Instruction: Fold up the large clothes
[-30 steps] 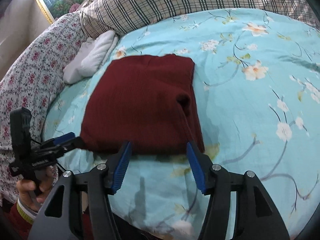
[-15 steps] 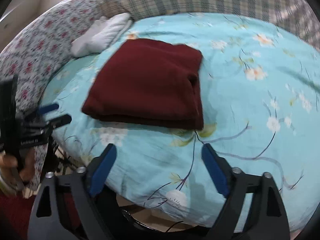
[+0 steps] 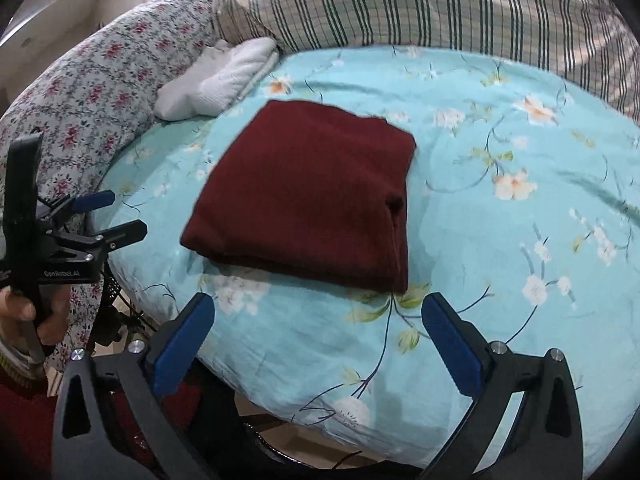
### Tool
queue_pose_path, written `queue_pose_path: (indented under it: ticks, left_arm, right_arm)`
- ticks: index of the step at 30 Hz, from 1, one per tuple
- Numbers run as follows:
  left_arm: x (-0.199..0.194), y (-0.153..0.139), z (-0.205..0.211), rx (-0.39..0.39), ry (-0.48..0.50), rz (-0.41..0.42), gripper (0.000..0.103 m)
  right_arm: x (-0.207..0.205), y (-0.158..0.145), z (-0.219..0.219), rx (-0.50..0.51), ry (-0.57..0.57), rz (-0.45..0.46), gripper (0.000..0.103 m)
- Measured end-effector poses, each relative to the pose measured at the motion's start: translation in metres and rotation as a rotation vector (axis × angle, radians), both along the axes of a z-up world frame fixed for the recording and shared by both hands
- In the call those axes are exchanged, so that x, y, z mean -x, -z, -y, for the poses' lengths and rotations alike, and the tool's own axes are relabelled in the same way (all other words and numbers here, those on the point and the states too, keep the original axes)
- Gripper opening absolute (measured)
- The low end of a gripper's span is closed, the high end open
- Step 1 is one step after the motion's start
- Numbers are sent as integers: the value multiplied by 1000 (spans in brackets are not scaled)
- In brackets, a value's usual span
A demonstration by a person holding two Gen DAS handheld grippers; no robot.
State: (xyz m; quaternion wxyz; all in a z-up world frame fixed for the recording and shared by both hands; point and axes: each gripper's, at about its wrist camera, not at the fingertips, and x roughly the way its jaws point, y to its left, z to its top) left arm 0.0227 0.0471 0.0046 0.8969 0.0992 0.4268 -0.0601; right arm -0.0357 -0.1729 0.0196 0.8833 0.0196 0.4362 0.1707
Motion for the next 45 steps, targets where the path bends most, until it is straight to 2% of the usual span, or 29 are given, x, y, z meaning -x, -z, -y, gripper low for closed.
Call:
queue_pose_path:
  ticks: [12,35,45]
  left_arm:
    - [-14,10,8,-39,-15,-6,102]
    - [-25,3,12,-54,-56,6,102]
    - [-18,-8,15,-60,-60,34,102]
  right_arm:
    - [-18,12,-2,2,1,-43,103]
    - [-51,3,-19,11,-45,-37,103]
    - [-48,-7,-19,12,-48,-16,103]
